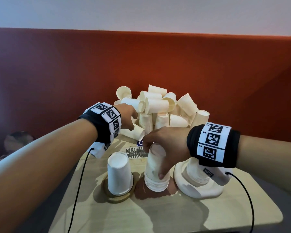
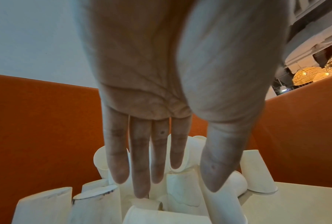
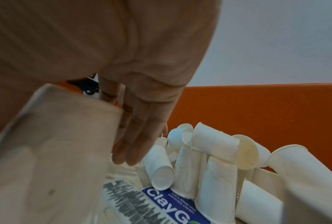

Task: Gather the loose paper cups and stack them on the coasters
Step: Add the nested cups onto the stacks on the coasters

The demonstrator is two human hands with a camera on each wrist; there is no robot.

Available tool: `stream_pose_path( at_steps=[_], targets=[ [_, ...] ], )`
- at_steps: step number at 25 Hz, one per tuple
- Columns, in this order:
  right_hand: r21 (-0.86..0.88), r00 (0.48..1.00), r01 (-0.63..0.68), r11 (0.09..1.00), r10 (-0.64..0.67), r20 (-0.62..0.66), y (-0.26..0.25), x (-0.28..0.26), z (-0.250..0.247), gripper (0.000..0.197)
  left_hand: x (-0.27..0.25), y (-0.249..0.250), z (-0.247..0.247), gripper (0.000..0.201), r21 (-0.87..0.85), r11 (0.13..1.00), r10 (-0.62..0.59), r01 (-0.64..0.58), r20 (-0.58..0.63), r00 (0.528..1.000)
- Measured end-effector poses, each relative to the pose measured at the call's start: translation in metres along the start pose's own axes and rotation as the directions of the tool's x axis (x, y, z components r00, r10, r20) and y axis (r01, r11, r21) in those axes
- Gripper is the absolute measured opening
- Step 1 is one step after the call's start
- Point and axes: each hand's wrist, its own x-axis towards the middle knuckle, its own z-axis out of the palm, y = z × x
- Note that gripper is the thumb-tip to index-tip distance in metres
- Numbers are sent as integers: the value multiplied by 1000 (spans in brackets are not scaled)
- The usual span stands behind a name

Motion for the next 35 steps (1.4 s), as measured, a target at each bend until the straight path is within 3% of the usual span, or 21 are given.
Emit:
stream_pose_path(
  at_steps=[3, 7, 12, 17, 22, 25, 29, 35],
  targets=[
    [51, 997, -30, 998, 34, -66, -1, -5, -17, 68, 7, -1, -5, 47, 22, 1000, -11, 12, -32, 999],
    [78, 973, -92, 993, 106, -206, 12, -2, -53, 54, 11, -5, -18, 16, -14, 997, -72, 70, -201, 977],
    [-24, 932, -257, 966, 241, -269, 56, 21, -86, 29, 21, -8, -32, 25, -43, 981, -191, 187, -313, 930],
    [-84, 883, -397, 914, 356, -305, 99, 51, -81, 30, 38, -13, -30, 41, -6, 980, -191, 198, -301, 934],
    [-130, 871, -438, 890, 383, -309, 128, 74, -66, 59, 64, -26, -21, 48, 110, 989, -63, 94, -256, 965],
    [-152, 884, -411, 899, 352, -306, 137, 87, -60, 71, 79, -30, -18, 56, 127, 992, 17, 2, -145, 989],
    [-248, 898, -396, 884, 316, -306, 148, 103, -52, 70, 97, -35, -20, 67, 154, 986, 71, -66, -25, 997],
    [-280, 912, -372, 885, 292, -290, 154, 114, -45, 64, 110, -35, -15, 56, 160, 982, 118, -103, -90, 989]
  ],
)
